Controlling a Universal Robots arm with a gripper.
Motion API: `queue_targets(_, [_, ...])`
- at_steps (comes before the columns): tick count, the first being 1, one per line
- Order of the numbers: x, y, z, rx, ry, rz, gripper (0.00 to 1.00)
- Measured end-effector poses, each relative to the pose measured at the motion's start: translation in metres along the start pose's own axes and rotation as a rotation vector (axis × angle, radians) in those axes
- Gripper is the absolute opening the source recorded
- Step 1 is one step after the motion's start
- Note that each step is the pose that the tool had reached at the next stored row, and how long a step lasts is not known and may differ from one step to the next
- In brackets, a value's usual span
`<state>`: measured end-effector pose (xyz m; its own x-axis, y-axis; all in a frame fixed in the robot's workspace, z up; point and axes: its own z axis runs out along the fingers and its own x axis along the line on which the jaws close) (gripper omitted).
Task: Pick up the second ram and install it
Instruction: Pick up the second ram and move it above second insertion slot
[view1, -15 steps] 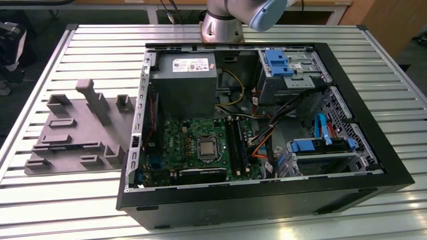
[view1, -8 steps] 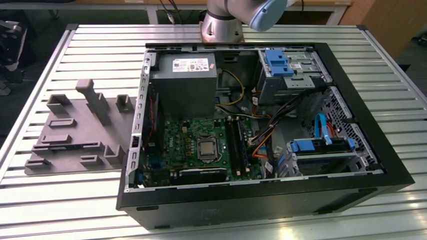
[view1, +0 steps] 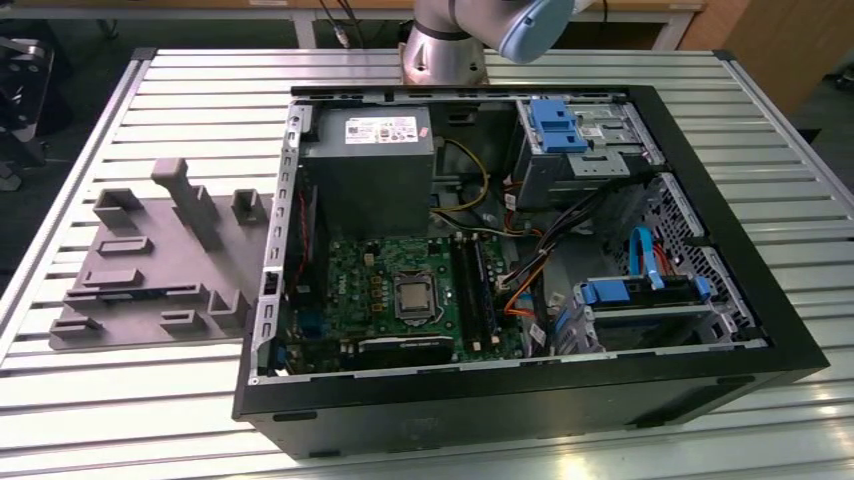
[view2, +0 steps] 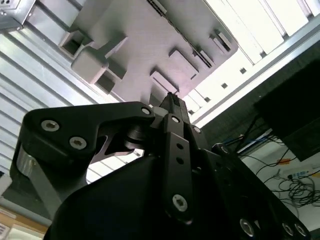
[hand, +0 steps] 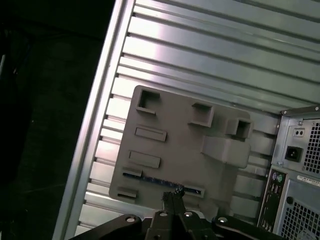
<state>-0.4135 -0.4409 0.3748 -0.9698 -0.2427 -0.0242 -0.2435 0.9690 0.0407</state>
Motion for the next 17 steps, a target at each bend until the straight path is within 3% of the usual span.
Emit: queue_targets(17, [0.0001,-0.0001,0.0016,-0.0059,0.0101,-0.249,0.11])
